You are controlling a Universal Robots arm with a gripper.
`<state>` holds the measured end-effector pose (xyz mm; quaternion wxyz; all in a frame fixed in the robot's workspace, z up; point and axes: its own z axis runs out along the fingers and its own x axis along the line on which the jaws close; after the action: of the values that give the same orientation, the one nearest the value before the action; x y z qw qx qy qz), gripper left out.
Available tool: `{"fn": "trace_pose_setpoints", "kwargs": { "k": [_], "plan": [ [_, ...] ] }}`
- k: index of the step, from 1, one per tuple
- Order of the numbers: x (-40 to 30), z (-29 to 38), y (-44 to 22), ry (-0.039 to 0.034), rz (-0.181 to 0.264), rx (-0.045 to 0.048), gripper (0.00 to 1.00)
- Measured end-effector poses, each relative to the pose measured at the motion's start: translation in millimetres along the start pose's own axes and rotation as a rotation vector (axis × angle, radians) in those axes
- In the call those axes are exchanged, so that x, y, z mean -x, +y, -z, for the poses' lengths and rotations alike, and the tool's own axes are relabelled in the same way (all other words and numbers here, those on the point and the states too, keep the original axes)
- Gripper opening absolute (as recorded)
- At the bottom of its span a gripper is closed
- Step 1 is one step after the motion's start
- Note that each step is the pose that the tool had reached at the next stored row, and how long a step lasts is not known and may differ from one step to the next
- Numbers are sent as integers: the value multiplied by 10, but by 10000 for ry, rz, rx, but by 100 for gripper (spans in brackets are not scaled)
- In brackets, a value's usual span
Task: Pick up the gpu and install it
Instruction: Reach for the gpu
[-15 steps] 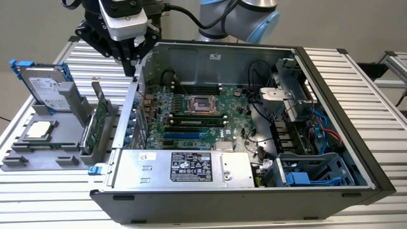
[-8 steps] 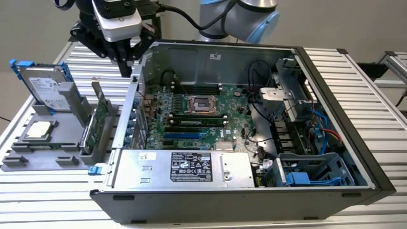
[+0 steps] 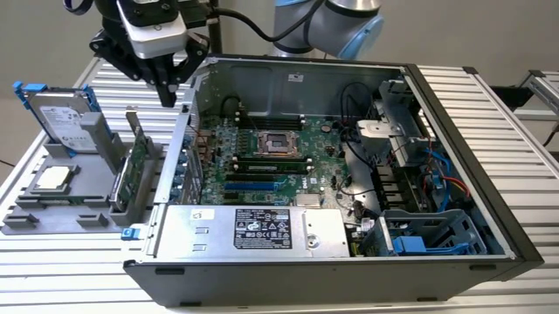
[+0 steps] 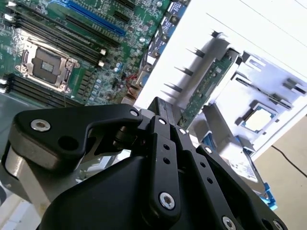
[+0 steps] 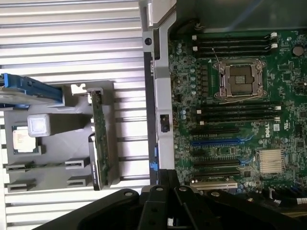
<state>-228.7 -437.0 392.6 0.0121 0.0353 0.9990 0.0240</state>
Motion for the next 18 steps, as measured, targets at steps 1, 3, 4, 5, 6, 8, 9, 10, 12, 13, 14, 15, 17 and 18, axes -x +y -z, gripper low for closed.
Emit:
{"fn": "trace_pose_setpoints", "kwargs": {
  "k": [1, 3, 4, 5, 6, 8, 9, 10, 12, 13, 14, 15, 17, 18],
  "plan": [
    [-7, 0, -3, 0, 0, 0, 0],
    [-21, 1, -10, 0, 1, 0, 0],
    [-28, 1, -13, 0, 0, 0, 0],
    [-36, 2, -17, 0, 0, 0, 0],
    [-42, 2, -20, 0, 0, 0, 0],
    [-56, 3, -26, 0, 0, 0, 0],
    [-62, 3, -29, 0, 0, 0, 0],
    [-69, 3, -32, 0, 0, 0, 0],
    [-82, 4, -38, 0, 1, 0, 0],
    [-89, 4, -40, 1, 0, -1, 0],
    [-95, 4, -43, 0, 0, 0, 0],
    [-102, 4, -46, 0, 0, 0, 0],
    [-114, 5, -50, 1, 0, 0, 0],
    [-121, 5, -52, 0, 0, 0, 0]
  ]
}}
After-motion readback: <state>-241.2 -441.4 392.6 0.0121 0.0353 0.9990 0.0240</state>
